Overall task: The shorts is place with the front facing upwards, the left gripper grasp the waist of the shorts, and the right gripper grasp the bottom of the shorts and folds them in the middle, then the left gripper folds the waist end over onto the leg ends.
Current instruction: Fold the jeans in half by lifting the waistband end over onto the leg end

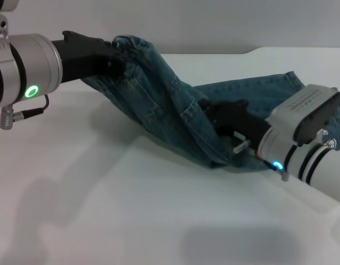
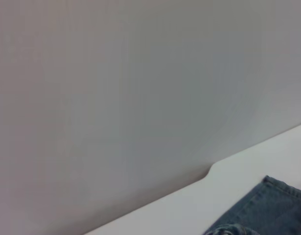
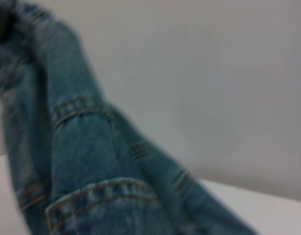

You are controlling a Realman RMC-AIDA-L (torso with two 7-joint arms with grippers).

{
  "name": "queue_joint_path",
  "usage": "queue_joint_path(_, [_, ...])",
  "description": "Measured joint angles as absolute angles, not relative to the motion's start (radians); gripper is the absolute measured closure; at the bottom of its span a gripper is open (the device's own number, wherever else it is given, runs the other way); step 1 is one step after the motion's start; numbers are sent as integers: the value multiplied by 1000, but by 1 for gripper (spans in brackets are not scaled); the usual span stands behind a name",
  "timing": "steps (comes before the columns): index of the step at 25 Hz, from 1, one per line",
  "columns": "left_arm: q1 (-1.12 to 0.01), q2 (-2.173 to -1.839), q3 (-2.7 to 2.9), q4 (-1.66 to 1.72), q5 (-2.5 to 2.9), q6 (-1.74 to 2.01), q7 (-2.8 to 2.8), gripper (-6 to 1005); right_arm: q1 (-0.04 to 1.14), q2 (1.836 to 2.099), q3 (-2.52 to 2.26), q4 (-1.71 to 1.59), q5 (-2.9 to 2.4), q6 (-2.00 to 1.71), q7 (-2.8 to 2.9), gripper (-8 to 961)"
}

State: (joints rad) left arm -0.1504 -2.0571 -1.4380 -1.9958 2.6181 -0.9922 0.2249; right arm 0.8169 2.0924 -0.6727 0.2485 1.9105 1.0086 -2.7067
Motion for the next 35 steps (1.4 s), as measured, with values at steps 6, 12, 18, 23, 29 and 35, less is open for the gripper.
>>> queue_joint_path(6, [-150,-2057,-1450,-1974,2615,-958,235,953,838,2092,-463,278,1631,917,-2681,953])
queue_joint_path(12, [-158,-2057,-1457,-1945,2613,-941,238,953,858,2092,-324,319,1425,859,-2682,952])
queue_joint_path(18, [-164,-2057,-1473,-1919,2612,-926,249,954,816,2090,-177,336,1283,869,-2721,953])
queue_joint_path(23, [-153,-2056,-1487,-1928,2612,-926,250,954,710,2082,-100,244,1284,928,-2730,953])
queue_joint_path(29, [-152,-2056,-1496,-1924,2612,-927,251,953,622,2082,5,156,1285,947,-2730,952])
queue_joint_path(35, [-172,-2057,-1493,-1902,2612,-912,262,953,624,2080,25,147,1285,956,-2731,952])
